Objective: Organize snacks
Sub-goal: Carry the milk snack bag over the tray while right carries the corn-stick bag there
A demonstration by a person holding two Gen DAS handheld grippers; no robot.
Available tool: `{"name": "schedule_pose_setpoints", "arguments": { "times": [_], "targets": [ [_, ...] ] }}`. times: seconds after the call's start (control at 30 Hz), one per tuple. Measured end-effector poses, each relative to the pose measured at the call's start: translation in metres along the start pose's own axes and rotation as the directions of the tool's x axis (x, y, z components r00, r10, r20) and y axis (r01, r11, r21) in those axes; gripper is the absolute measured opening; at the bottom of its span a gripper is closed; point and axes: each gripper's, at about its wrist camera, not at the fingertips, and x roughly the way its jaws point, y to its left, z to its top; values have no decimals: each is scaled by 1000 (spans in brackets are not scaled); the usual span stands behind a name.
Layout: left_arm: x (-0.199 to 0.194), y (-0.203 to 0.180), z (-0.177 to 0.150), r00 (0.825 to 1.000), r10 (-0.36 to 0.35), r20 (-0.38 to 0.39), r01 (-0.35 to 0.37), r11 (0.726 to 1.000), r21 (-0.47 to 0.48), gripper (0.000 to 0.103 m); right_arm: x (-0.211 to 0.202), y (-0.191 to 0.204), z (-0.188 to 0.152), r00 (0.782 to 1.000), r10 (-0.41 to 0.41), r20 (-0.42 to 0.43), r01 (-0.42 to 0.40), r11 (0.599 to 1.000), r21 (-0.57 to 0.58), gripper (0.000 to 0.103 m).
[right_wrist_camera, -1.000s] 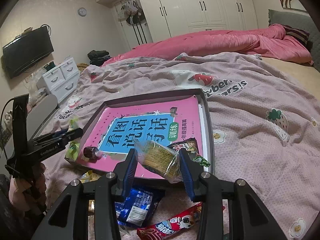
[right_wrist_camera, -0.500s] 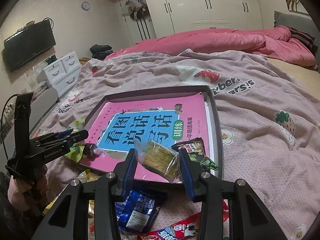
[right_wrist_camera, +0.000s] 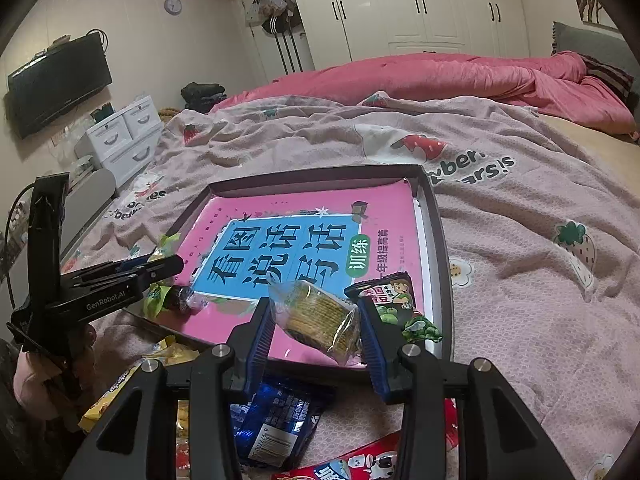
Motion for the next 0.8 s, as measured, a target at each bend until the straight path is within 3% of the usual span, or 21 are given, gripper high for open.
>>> {"name": "schedule_pose_setpoints", "arguments": {
  "times": [0.4,0.8],
  "targets": [
    [11,-1,5,997,-70,-25,69,997,-24,37,10,5,-1,1000,1,-28,-2,999,-32,43],
    [12,13,13,998,-55,-13,55,997,-56,37,30,7,-5,996,-11,-86,5,998,-69,43]
  ]
}}
